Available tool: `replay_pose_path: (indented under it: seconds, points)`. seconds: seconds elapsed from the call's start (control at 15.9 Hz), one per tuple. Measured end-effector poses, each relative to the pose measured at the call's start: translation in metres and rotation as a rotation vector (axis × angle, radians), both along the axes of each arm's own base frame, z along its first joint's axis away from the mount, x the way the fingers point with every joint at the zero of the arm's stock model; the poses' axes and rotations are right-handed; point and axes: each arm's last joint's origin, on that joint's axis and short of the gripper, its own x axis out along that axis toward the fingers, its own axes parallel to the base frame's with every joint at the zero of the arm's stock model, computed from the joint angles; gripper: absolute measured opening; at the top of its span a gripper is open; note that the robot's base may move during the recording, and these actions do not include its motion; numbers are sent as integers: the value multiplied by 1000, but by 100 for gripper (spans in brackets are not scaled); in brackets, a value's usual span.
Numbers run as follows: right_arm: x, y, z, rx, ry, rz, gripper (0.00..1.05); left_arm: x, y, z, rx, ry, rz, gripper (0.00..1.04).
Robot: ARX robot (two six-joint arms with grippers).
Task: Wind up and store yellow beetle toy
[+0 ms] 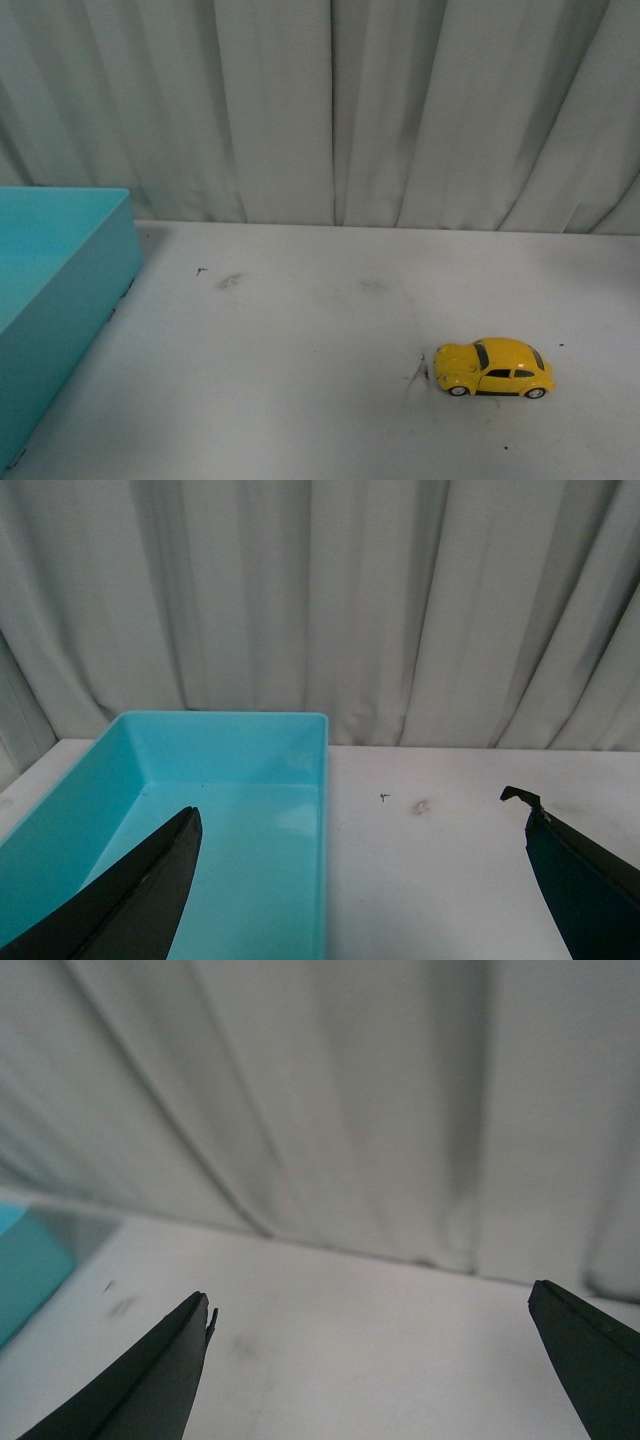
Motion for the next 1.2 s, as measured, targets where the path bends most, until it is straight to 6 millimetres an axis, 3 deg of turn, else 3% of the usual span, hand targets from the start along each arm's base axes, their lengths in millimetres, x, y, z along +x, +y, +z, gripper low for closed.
replay_pose_path:
  seconds: [0.13,0.25,0.57,0.88,1.2]
  points:
    - [36,18,-17,-63,142,222,98,0,0,0,0,0,0,98]
    - [57,33,-24,-212,216,393,98,0,0,0,0,0,0,98]
    - [47,46,-94,-518,361,750,98,0,0,0,0,0,0,98]
    - [55,63,-116,-733,202,970,98,0,0,0,0,0,0,98]
    - [57,65,-130,-748,216,1033,98,0,0,0,0,0,0,98]
